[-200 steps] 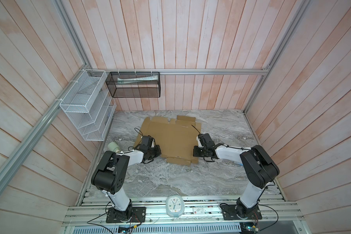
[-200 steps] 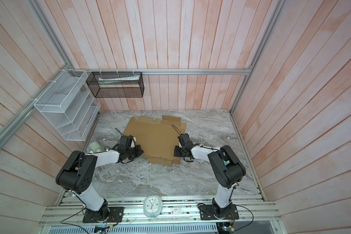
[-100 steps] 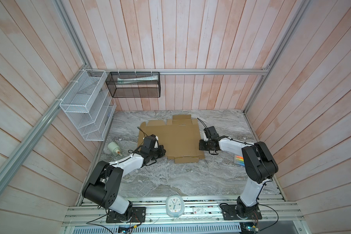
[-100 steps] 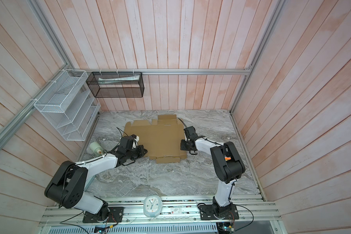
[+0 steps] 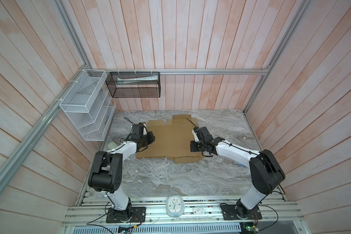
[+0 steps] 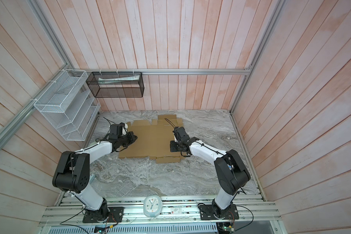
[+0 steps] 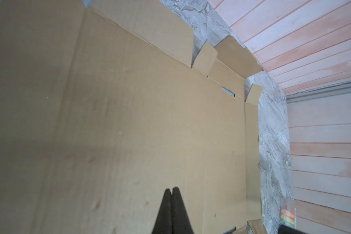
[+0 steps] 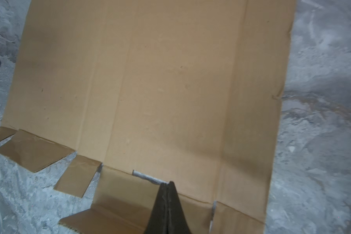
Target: Fold the paper box
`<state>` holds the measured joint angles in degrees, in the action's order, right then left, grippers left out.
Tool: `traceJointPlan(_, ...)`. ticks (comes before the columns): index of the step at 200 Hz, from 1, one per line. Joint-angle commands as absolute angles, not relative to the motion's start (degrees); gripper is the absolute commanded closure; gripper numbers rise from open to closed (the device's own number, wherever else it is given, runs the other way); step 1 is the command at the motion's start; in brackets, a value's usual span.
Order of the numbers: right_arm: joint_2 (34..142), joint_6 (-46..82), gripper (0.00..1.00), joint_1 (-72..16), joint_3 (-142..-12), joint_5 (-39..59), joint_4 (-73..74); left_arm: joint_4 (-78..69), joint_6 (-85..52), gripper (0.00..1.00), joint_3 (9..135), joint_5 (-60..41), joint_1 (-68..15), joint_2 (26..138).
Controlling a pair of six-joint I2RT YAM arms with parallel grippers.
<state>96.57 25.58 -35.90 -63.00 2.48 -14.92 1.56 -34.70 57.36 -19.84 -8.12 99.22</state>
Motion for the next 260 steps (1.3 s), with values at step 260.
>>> traceJointPlan(260,115.11,22.42,0.97,-26.51,-69.79,7.51,-13.32,-5.63,-46.27,1.00,37.79,-13.05,-29.10,94.06)
